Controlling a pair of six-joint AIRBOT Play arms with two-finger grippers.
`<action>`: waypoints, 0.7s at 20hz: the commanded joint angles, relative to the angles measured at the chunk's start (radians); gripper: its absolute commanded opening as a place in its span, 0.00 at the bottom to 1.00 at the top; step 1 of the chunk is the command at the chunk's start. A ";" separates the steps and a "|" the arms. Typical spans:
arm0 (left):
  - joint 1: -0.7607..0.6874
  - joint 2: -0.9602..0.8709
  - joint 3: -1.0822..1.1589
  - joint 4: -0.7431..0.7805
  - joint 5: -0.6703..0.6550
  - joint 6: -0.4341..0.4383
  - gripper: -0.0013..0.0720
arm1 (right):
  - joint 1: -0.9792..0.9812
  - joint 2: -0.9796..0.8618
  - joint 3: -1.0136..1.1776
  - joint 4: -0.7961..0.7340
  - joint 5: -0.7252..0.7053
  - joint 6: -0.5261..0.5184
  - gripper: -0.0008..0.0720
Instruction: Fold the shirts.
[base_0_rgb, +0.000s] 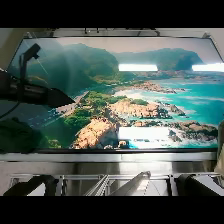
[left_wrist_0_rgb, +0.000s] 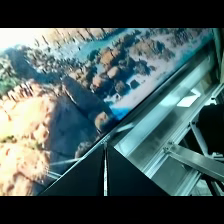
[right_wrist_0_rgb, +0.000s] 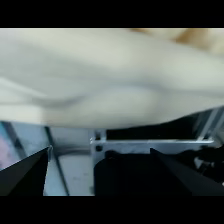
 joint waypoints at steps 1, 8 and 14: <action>-0.053 -0.068 0.001 -0.001 -0.001 0.032 0.04 | -0.002 0.023 0.002 0.381 0.125 0.039 0.95; -0.044 -0.027 0.144 -0.001 0.032 0.037 0.04 | 0.314 0.146 0.002 1.263 -0.198 -0.144 0.47; 0.128 0.132 0.045 -0.001 -0.016 0.042 0.04 | 1.075 0.147 0.003 1.404 -0.618 -0.606 0.03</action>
